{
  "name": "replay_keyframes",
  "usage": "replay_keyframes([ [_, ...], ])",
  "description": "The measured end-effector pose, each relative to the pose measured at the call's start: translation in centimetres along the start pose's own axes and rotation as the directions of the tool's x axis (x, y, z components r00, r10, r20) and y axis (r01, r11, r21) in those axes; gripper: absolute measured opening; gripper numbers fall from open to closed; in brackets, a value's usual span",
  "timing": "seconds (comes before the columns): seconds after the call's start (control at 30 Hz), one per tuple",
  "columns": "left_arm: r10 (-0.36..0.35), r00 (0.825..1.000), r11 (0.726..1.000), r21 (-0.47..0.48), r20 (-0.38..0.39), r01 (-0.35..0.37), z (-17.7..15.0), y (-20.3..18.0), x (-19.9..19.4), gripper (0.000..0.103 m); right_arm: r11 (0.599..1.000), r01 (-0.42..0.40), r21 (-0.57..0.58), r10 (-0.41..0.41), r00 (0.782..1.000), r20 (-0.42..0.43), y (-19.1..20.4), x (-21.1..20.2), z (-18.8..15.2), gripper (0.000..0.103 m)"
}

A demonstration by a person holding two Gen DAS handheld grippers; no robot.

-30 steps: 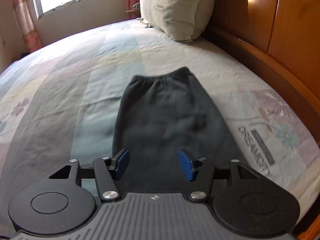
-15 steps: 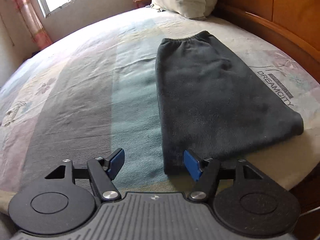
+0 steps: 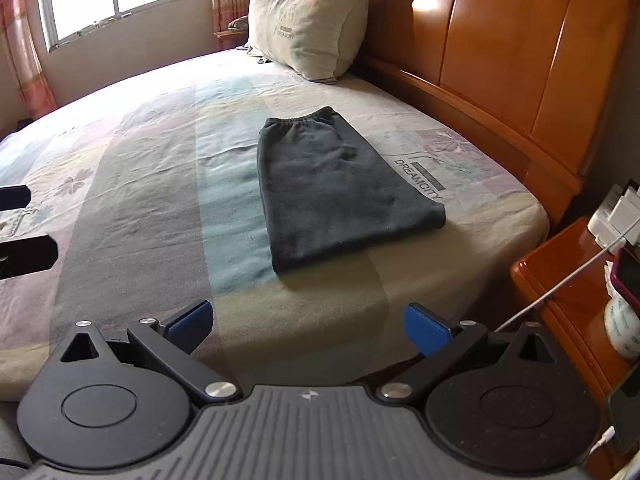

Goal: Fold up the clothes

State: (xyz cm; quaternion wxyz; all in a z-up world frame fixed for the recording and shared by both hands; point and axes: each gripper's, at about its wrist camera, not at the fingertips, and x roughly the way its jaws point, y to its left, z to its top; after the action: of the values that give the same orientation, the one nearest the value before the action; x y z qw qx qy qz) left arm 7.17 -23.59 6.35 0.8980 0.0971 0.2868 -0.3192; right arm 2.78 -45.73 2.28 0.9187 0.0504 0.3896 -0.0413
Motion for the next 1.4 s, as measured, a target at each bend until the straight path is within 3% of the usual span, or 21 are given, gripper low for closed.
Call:
replay_keyframes([
  [0.23,-0.055,0.998,0.998,-0.033,-0.035,0.054,-0.2,-1.9,0.1,0.102,1.000,0.029,0.006,-0.029,1.000,-0.005,0.7,-2.2,-1.5,0.103],
  [0.5,-0.023,0.996,0.995,-0.101,-0.085,0.014,-0.4,-1.9,-1.2,0.102,0.997,0.039,0.070,-0.042,0.998,0.043,1.3,-4.5,-1.8,0.103],
  [0.83,0.010,0.984,0.989,-0.141,-0.177,-0.036,-0.8,-1.4,-1.4,0.102,0.997,0.047,0.064,-0.051,0.996,0.068,2.4,-6.2,-2.1,0.103],
  [1.4,-0.014,0.983,0.990,-0.140,-0.186,-0.013,-0.6,-1.7,-1.1,0.102,0.996,0.051,0.071,-0.057,0.995,0.083,2.4,-6.6,-1.5,0.103],
])
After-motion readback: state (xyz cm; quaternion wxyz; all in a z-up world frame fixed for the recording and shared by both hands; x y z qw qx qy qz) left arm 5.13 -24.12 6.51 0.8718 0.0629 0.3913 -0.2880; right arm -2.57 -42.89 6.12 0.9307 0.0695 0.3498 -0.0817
